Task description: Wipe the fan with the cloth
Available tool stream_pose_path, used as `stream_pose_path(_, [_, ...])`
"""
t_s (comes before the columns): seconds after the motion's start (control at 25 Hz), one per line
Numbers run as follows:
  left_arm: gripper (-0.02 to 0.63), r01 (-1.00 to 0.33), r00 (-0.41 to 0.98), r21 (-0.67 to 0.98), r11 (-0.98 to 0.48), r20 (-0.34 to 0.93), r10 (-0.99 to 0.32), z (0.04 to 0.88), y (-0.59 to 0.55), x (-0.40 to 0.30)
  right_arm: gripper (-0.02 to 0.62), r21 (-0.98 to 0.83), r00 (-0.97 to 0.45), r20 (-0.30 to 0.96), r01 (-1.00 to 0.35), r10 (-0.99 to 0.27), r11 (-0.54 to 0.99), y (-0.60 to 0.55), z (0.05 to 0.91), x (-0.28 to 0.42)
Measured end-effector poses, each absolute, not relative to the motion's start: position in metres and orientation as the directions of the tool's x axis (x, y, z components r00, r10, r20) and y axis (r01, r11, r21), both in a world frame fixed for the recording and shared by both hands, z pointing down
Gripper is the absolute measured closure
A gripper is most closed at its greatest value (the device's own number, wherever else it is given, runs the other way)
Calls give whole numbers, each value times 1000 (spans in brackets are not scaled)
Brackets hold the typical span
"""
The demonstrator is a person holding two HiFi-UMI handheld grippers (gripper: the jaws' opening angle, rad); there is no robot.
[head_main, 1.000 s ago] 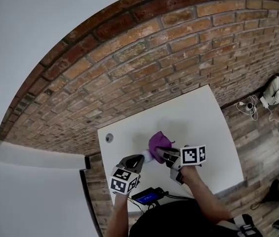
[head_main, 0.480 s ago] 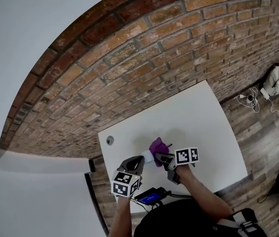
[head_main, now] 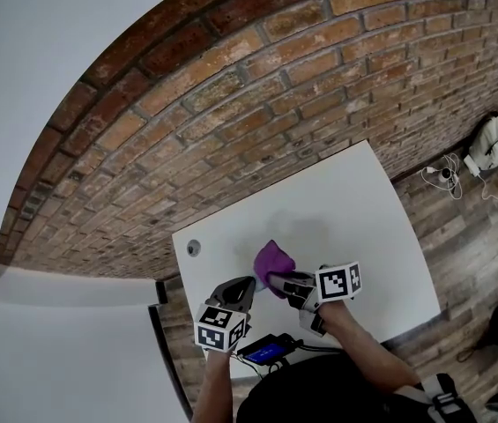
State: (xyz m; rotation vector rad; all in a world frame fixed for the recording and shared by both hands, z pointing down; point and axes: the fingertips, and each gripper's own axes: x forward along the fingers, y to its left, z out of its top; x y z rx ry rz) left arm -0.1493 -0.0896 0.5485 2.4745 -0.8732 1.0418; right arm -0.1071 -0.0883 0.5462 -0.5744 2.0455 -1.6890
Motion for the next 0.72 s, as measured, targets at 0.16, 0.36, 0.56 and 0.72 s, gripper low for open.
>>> stream_pose_path(0.16, [600,-644,547,52,-763,729,-412,549,-89,-148,548,-988,-810,-34,-62,-585,143,-90,563,-111])
stream_pose_path(0.36, [600,-650,547,53,-758,724,-419,548,-90,-150,548,-982,-817,115,-178,-565,57,-88,621,-112])
stream_pose_path(0.56, [600,-651,552,63,-756,723,-415,549,-88,-149,548,-923,-777,352,-382,-522,-54,-68,688,-100])
stream_pose_path(0.72, [600,-656,555,67,-752,717,-421,548,-90,-149,548,-985,-787,143,-172,-600,-9,-79,640,-89])
